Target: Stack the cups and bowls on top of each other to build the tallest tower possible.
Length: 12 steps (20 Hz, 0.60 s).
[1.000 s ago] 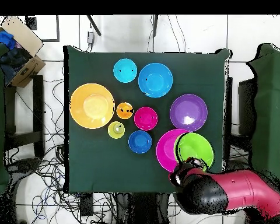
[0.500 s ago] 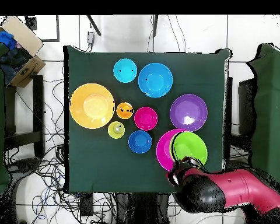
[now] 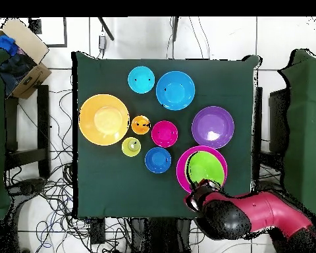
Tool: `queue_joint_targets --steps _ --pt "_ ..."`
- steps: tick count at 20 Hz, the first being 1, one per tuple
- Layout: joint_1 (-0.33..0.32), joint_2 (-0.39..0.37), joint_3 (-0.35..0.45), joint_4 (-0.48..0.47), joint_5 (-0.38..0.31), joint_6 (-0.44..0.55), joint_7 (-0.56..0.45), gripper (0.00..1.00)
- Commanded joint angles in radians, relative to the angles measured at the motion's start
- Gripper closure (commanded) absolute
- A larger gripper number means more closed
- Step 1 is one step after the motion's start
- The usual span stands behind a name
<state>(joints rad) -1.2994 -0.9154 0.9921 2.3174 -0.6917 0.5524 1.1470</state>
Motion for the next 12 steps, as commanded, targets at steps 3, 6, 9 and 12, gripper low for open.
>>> queue_joint_targets --steps 3,6,9,12 --pt "0.009 0.13 -0.064 -0.022 -0.136 -0.06 -0.015 1.0" --pt "0.0 0.174 -0.082 -0.041 -0.189 -0.076 -0.025 1.0" --pt "-0.018 0.203 -0.076 -0.06 -0.213 -0.068 -0.052 1.0" --pt "-0.026 0.223 -0.072 -0.082 -0.258 -0.077 -0.069 1.0"
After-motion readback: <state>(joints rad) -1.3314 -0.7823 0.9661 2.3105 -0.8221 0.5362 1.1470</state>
